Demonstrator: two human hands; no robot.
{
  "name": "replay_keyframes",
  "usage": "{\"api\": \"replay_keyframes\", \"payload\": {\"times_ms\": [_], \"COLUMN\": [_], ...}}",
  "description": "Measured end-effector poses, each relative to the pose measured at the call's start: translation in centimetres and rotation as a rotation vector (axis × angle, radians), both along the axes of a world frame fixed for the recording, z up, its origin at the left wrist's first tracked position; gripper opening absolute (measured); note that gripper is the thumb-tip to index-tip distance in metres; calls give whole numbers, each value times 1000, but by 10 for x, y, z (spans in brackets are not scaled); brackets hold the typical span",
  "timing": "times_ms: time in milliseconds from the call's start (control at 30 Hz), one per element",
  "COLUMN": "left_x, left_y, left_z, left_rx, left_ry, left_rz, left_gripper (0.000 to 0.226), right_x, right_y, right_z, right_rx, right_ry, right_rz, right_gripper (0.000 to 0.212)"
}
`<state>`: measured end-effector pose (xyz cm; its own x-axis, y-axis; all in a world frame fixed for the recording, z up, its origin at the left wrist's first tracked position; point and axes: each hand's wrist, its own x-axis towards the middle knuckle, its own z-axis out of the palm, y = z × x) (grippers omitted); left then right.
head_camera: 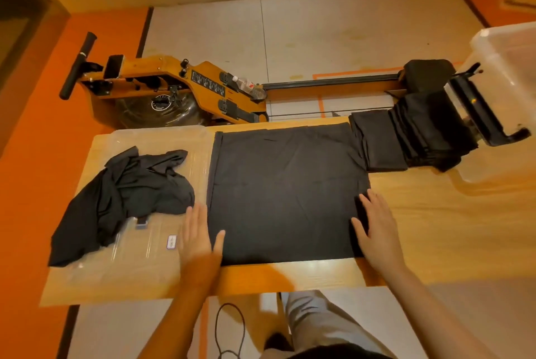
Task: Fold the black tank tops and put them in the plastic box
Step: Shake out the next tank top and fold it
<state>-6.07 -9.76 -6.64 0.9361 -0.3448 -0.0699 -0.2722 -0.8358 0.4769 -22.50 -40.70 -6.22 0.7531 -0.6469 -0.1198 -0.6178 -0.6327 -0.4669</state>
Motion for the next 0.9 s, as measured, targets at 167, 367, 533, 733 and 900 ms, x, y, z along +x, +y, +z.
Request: {"api": "replay_keyframes", "payload": {"times_ms": [167, 367, 533, 733, 900], "left_x": [-35, -46, -46, -42, -39], "left_y": [20, 27, 34, 33, 30], "left_z": [3, 20, 25, 32, 46], "left_rx": [-35, 60, 60, 24, -227], "left_ry": [-53, -107, -107, -54, 162], "left_rz": [172, 253, 270, 238, 351], "left_gripper": [49, 33, 22, 12, 24], "right_x": [-41, -52, -49, -51, -56], "right_y": [15, 6, 11, 2, -7], "right_z": [-5, 8, 4, 14, 44], "right_rx": [-58, -130, -46, 265, 733], "right_ry": [-21, 106, 110, -25, -252], "right_rz": [-185, -229, -263, -380, -534], "right_gripper": [46, 31, 25, 23, 15]}}
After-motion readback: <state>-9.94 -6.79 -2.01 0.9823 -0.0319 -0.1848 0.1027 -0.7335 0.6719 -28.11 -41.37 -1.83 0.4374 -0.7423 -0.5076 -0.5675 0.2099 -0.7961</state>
